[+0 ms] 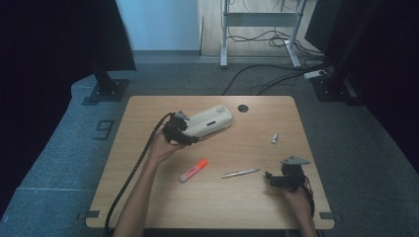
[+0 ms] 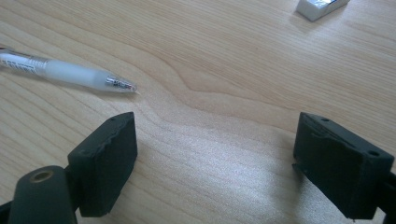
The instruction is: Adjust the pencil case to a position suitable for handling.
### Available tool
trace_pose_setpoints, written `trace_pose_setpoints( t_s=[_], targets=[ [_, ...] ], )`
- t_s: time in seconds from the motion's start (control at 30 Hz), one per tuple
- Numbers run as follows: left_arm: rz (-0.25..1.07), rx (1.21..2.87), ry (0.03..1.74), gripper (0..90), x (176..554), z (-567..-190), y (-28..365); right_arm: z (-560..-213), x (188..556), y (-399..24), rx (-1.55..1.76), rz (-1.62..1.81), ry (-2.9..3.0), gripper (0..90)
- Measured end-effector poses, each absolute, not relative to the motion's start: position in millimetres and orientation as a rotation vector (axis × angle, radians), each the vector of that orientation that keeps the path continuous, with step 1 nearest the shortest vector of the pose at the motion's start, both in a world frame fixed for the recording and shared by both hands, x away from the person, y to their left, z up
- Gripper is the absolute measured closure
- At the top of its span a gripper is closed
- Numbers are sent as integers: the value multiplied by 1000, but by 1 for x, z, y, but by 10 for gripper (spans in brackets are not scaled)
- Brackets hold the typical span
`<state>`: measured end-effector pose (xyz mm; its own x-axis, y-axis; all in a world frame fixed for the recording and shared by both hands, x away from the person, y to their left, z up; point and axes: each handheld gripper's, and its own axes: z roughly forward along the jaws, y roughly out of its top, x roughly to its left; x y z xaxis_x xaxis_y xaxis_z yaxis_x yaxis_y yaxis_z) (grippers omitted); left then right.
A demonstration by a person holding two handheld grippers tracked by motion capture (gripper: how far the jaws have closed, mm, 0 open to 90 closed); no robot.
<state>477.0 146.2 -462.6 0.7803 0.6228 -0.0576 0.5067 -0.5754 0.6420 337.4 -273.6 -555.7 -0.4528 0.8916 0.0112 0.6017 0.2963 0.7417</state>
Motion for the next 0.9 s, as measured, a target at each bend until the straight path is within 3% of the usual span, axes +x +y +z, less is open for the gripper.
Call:
trace_pose_setpoints(
  t_s=[0.47,0.53,0.9],
  targets=[
    [185,2341,854,284,508,-472,129,-556,338,-274,1333,970,2165,133],
    [115,2314,859,301,516,-475,128,-556,338,-274,1333,970,2164,133],
    [121,2358,876,357,532,-488,122,-556,338,-274,1333,971,2163,133]
  ],
)
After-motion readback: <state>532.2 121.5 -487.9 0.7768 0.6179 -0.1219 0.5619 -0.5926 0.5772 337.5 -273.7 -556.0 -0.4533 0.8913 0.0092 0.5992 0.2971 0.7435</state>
